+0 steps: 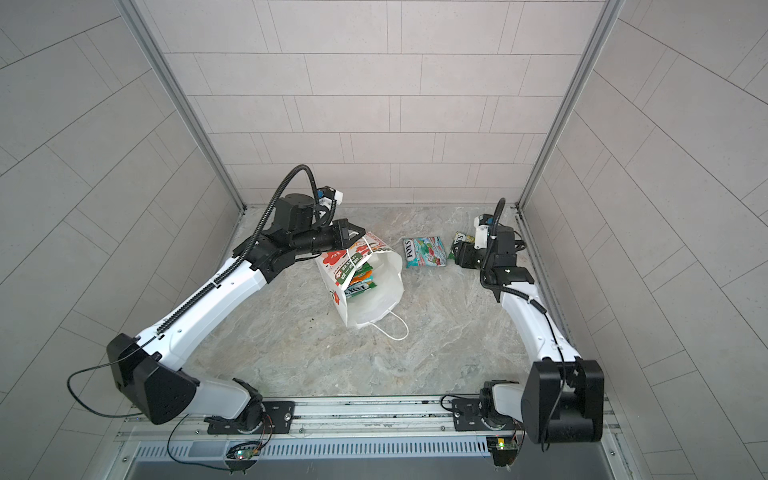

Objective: Take the snacks out of the paper bag
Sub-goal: 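Move the right gripper back into the bag's mouth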

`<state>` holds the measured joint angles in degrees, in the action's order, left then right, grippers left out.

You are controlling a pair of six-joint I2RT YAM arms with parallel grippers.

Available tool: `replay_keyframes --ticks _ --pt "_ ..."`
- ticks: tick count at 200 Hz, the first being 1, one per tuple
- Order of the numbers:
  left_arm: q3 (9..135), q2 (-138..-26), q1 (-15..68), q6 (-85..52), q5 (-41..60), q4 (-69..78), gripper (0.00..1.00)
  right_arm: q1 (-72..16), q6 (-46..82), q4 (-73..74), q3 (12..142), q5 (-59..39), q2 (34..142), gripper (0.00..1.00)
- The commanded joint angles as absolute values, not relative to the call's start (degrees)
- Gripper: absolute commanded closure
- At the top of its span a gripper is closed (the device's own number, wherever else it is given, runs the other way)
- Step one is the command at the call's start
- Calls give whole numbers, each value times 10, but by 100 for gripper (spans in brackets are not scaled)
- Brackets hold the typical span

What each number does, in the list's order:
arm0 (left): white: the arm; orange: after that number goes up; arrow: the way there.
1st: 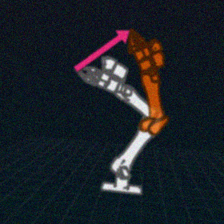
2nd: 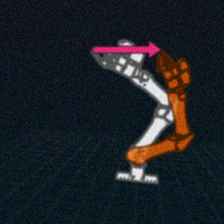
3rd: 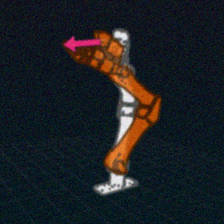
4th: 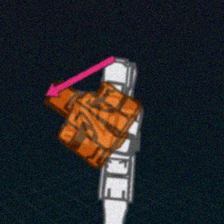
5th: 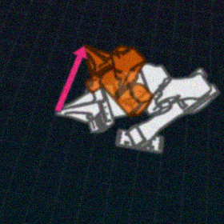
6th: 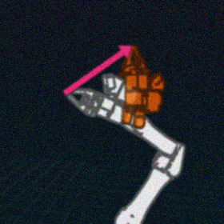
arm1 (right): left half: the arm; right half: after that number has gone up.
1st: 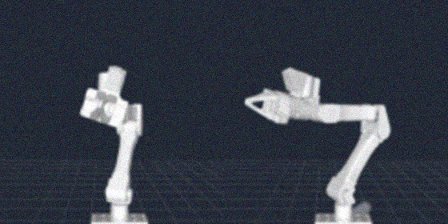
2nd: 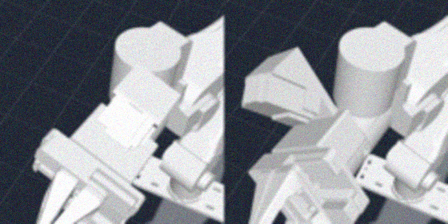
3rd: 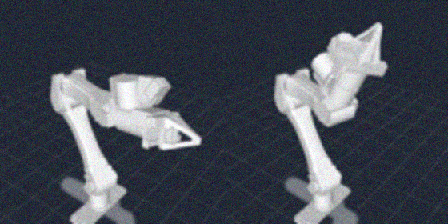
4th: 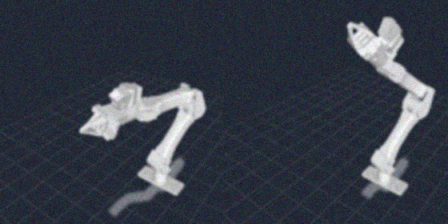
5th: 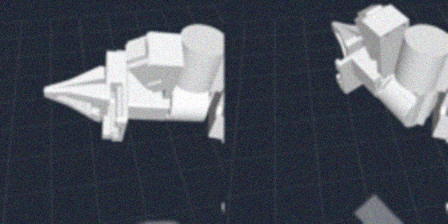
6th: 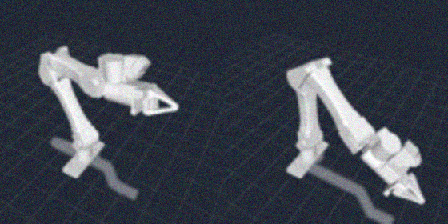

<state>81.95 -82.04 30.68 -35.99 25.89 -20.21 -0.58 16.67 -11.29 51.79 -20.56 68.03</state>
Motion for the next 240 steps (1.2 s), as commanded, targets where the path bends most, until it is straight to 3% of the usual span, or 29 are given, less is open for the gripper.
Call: replay_keyframes --ticks 1,61,146,192,240 --pt "837 -811 309 -350 253 -189 100 -52 190 -146 497 -222 624 35" --pt "840 -817 311 -357 266 -167 100 -187 233 -192 483 -216 553 37" --pt "851 -848 317 -367 267 -130 100 -380 278 -109 463 -203 593 41" --pt "851 -855 321 -374 261 -108 100 -405 294 -35 464 -203 685 43" --pt "840 -847 323 -374 239 -101 100 -401 251 -47 483 -85 751 44"
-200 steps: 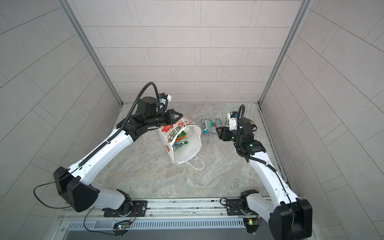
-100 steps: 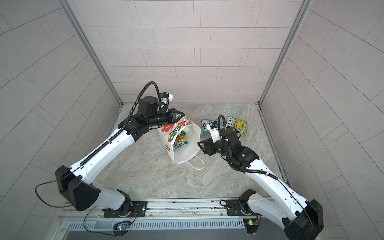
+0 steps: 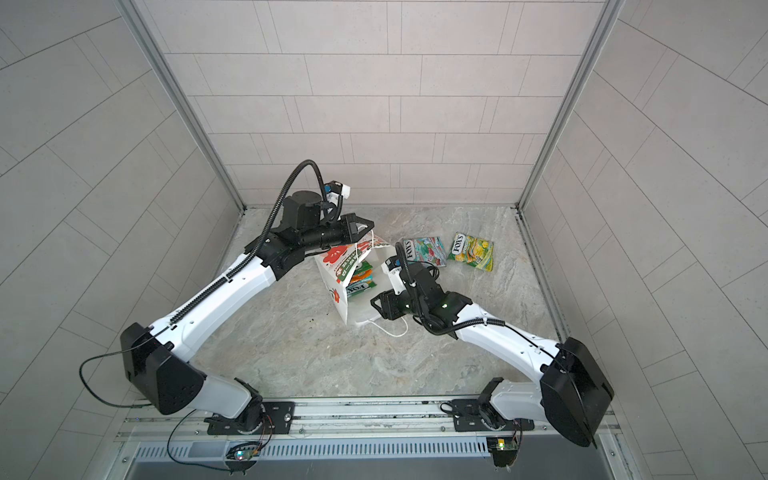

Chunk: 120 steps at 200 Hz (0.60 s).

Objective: Take the snacks out of the paper bag
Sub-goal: 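Move the right gripper back into the bag's mouth, then reach the right gripper down to the stacked FOX'S packets and grasp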

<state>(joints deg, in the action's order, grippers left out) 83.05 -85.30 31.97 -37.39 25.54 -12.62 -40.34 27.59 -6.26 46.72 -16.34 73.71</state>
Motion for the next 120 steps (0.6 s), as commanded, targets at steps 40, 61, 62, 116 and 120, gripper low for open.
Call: replay_keyframes --ticks 40,61,62,116,120 --pt "835 -843 323 -374 236 -102 100 -364 226 -58 513 -60 802 46" --pt "834 -842 325 -376 237 -101 100 -341 221 -72 535 -58 832 46" --pt "834 -842 325 -376 237 -102 100 -340 220 -72 537 -58 833 46" --pt "831 -842 326 -374 241 -105 100 -325 259 -107 583 -117 854 47" --pt "830 -842 326 -374 240 -105 100 -325 271 -106 583 -126 852 48"
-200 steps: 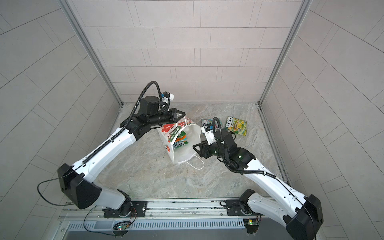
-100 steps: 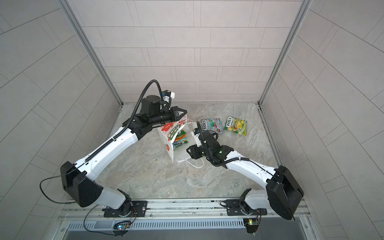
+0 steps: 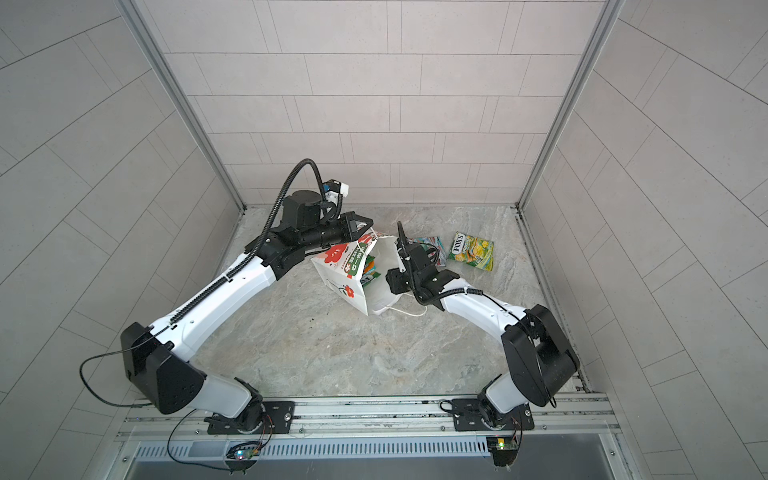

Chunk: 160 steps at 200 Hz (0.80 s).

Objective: Take the snacks out of the paper bag
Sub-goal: 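Reach the right gripper down to the stacked FOX'S packets and grasp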

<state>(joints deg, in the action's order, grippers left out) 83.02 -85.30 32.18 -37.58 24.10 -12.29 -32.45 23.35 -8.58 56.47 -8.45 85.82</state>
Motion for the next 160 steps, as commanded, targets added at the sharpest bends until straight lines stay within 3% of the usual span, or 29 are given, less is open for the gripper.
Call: replay_keyframes --ticks 1,62,112,160 --pt "830 -842 326 -374 240 -105 100 -325 274 -106 583 -129 852 48" --pt "838 -849 326 -371 244 -110 100 -356 427 -32 533 -205 820 55" --pt "843 -848 327 -366 250 -118 100 -363 530 18 552 -243 871 60" --pt "858 -855 328 -357 267 -141 100 -367 654 132 566 -214 904 63"
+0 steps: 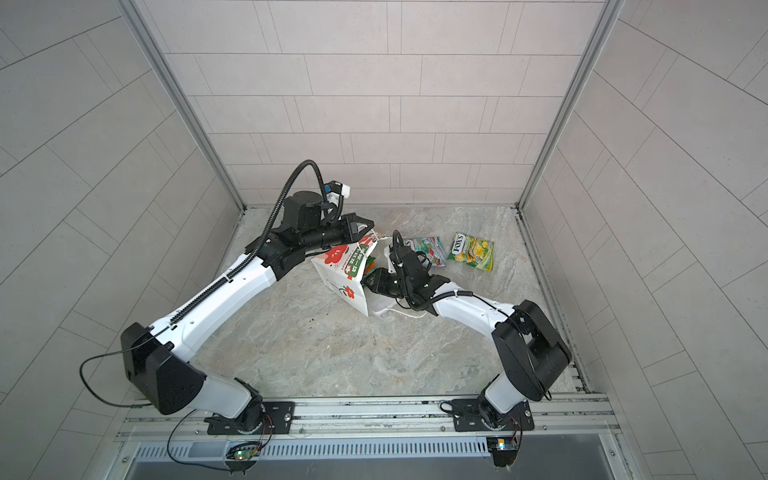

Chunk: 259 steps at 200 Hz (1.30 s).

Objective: Take the snacks out of the paper bag
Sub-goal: 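Reach the right gripper down to the stacked FOX'S packets and grasp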

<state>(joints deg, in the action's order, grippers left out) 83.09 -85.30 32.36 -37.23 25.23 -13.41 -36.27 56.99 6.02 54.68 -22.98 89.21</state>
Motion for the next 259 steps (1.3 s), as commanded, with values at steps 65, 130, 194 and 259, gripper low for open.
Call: replay_keyframes --ticks 65,130,194,259 --pt "864 -858 333 -352 270 -150 100 -368 736 153 585 -158 943 64" --pt "862 -858 336 -351 271 -150 100 -369 742 125 613 -128 973 64" --pt "860 -856 336 -349 273 -151 100 -370 739 107 636 -113 996 64" --pt "859 -855 337 -350 276 -151 100 -371 742 104 668 -120 1032 64"
